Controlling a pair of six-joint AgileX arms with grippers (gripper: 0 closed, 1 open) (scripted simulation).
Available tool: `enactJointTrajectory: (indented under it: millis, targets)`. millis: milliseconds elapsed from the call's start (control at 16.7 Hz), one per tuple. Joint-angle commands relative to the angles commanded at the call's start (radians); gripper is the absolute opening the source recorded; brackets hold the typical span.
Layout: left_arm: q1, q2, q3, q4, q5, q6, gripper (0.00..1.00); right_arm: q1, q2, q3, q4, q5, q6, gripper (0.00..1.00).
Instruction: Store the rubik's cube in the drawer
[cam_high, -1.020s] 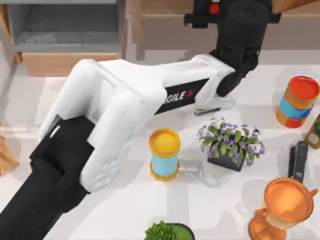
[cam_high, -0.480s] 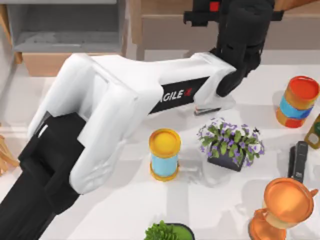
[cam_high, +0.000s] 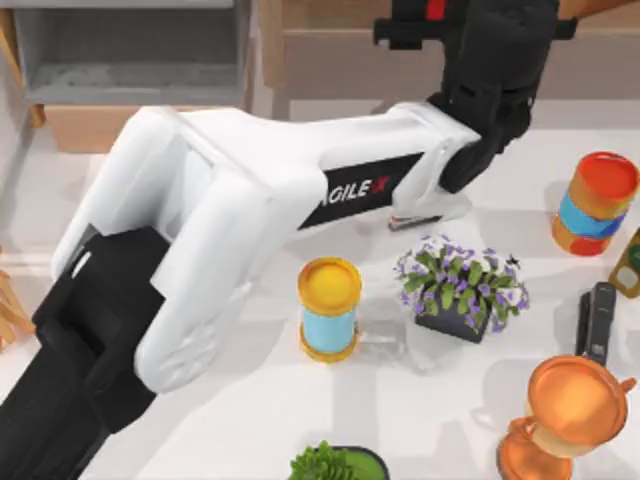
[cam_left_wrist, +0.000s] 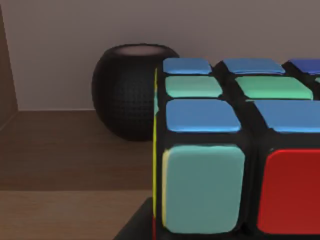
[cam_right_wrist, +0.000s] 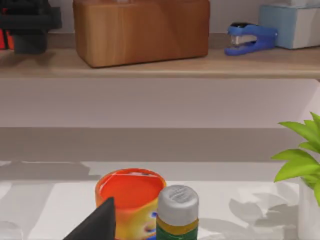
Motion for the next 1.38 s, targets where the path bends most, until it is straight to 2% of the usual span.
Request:
enactJointTrajectory:
  millis: [180,420,660,840,1020,1380]
  targets:
    - [-0.062,-0.054,0.045,-0.093,-0.022,0.004,0.0,0.0,0.0,0.0,0.0,0.0,0.0,1.0]
    - [-0.134,-0.165,0.142,-0.316,-0.057,0.016,0.0,0.0,0.0,0.0,0.0,0.0,0.0,1.0]
    - [-0.107,-0.295,0.271,-0.612,-0.074,0.035,0.0,0.0,0.0,0.0,0.0,0.0,0.0,1.0]
    - [-0.014,-0.389,0.377,-0.858,-0.067,0.054,0.0,0.0,0.0,0.0,0.0,0.0,0.0,1.0]
    - [0.129,-0.462,0.483,-1.111,-0.037,0.077,0.0,0.0,0.0,0.0,0.0,0.0,0.0,1.0]
    - [0.508,-0.486,0.656,-1.603,0.107,0.134,0.0,0.0,0.0,0.0,0.0,0.0,0.0,1.0]
